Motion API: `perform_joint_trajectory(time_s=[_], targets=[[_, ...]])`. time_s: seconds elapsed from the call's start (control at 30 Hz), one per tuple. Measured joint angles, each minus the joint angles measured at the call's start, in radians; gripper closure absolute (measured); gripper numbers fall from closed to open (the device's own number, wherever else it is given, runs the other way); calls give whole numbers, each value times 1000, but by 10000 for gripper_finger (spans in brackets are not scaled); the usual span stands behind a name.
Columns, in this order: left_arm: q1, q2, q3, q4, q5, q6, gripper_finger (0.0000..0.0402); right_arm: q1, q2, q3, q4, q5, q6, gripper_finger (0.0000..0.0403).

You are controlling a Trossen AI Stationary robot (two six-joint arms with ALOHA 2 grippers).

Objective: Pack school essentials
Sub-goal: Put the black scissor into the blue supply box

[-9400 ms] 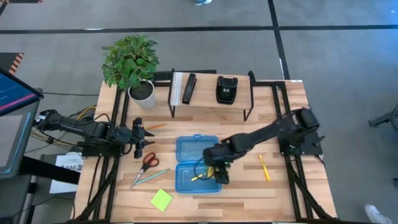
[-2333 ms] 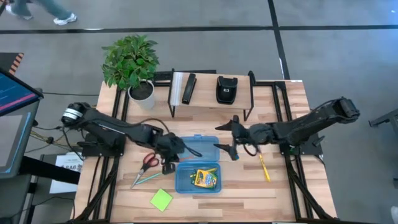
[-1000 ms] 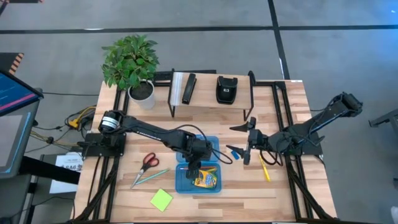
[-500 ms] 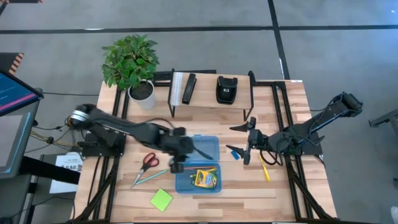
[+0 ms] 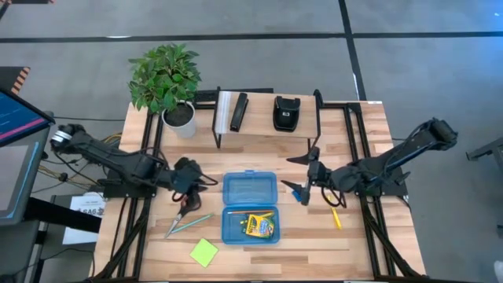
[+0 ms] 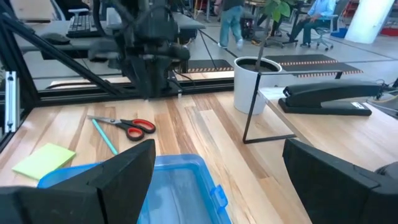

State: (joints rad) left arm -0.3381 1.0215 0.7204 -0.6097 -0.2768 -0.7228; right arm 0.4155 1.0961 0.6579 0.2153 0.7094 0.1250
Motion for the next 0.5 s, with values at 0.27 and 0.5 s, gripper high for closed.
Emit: perform_joint_trajectory(time_s=[0.27,0.5], targets=[[-40,-29,-101,-64,8,-145,303,-14,22,0,18,-4,-2,30],[-68,-29,-121,-109,20,-211,275,-14,22,0,17,-6,-2,30]])
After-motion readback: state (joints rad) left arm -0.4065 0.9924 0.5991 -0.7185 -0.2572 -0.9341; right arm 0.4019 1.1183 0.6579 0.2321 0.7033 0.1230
